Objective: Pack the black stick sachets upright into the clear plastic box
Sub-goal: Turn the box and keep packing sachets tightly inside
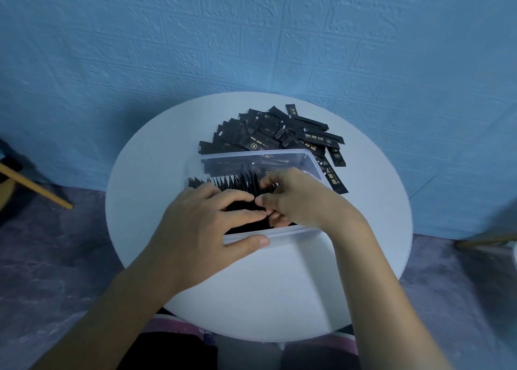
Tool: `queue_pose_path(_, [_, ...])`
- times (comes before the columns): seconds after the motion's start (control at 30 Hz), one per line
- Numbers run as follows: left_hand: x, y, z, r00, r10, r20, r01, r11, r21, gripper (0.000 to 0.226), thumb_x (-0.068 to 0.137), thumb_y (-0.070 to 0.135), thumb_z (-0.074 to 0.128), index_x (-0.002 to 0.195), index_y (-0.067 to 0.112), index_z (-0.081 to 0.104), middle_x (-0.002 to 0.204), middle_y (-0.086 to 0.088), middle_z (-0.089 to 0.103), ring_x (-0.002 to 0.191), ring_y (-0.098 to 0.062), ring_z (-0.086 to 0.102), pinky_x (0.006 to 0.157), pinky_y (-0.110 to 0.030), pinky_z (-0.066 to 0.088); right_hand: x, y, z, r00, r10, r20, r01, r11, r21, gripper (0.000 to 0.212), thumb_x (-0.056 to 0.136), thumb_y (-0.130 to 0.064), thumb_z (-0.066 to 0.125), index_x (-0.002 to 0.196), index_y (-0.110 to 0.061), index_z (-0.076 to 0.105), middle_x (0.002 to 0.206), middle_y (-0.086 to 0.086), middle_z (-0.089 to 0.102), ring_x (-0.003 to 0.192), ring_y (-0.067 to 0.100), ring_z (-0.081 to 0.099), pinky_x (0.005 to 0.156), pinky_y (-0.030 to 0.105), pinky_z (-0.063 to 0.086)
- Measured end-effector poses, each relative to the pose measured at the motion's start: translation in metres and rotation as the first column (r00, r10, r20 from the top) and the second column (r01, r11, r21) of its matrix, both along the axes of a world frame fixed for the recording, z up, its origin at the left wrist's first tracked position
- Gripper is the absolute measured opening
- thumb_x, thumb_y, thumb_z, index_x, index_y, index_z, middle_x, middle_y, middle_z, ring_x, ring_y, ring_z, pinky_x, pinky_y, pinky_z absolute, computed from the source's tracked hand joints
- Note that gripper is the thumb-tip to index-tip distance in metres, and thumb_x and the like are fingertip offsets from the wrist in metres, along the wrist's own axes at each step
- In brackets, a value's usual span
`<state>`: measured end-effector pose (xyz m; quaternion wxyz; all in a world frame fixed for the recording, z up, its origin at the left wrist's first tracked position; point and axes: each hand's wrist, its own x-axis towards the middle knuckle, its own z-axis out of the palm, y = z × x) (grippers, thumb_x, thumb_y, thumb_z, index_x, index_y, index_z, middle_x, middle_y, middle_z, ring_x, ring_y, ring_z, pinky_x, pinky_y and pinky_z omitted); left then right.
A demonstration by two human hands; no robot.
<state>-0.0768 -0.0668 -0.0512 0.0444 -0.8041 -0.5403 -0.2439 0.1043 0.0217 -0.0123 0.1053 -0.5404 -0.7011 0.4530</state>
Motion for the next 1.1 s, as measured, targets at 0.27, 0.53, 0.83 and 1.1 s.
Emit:
queue_pose_path(0.27, [-0.001, 0.002, 0.005, 0.997, -0.023, -0.075, 0.018, 0.997, -0.069, 0.05, 0.093, 0.07, 0.041, 0.128, 0.045, 0.065, 0.126, 0.017, 0.061, 0.095, -0.018, 0.058, 0.075, -0.04, 0.051, 0.002, 0.001, -0.001, 0.999, 0.005, -0.032, -0.005, 1.0, 0.008, 0.023, 0.096, -0.013, 0.065, 0.118, -0.014, 0.058, 0.078, 0.013, 0.073, 0.067, 0.024, 0.074, 0.08, 0.042, 0.063])
queue_pose_path(0.53, [0.001, 0.002, 0.007, 0.997, -0.006, -0.071, -0.001, 0.996, -0.092, 0.044, 0.092, 0.069, 0.041, 0.118, 0.047, 0.069, 0.122, 0.015, 0.06, 0.092, -0.014, 0.054, 0.073, -0.034, 0.045, 0.01, 0.004, -0.002, 0.987, -0.017, -0.157, 0.024, 0.999, 0.04, 0.011, 0.1, -0.011, 0.059, 0.108, -0.016, 0.063, 0.074, 0.006, 0.069, 0.063, 0.017, 0.07, 0.067, 0.031, 0.062])
queue_pose_path(0.83, [0.002, 0.0, 0.005, 0.998, 0.001, -0.055, -0.005, 0.997, -0.073, 0.04, 0.092, 0.067, 0.043, 0.115, 0.047, 0.071, 0.122, 0.018, 0.06, 0.086, -0.005, 0.043, 0.074, -0.029, 0.038, 0.054, 0.048, 0.001, 0.816, -0.264, -0.515, 0.453, 0.845, 0.284, 0.019, 0.098, -0.007, 0.058, 0.091, -0.019, 0.071, 0.078, 0.003, 0.068, 0.068, 0.012, 0.065, 0.053, 0.023, 0.051])
queue_pose_path(1.1, [0.002, 0.001, 0.004, 1.0, 0.008, -0.029, -0.01, 0.998, -0.067, 0.041, 0.091, 0.068, 0.045, 0.114, 0.047, 0.071, 0.122, 0.019, 0.061, 0.084, -0.002, 0.034, 0.073, -0.029, 0.037, 0.059, 0.075, -0.03, 0.961, -0.253, 0.111, 0.163, 0.843, 0.512, 0.028, 0.088, -0.025, 0.069, 0.116, -0.021, 0.07, 0.103, -0.002, 0.07, 0.097, 0.024, 0.064, 0.082, 0.032, 0.047])
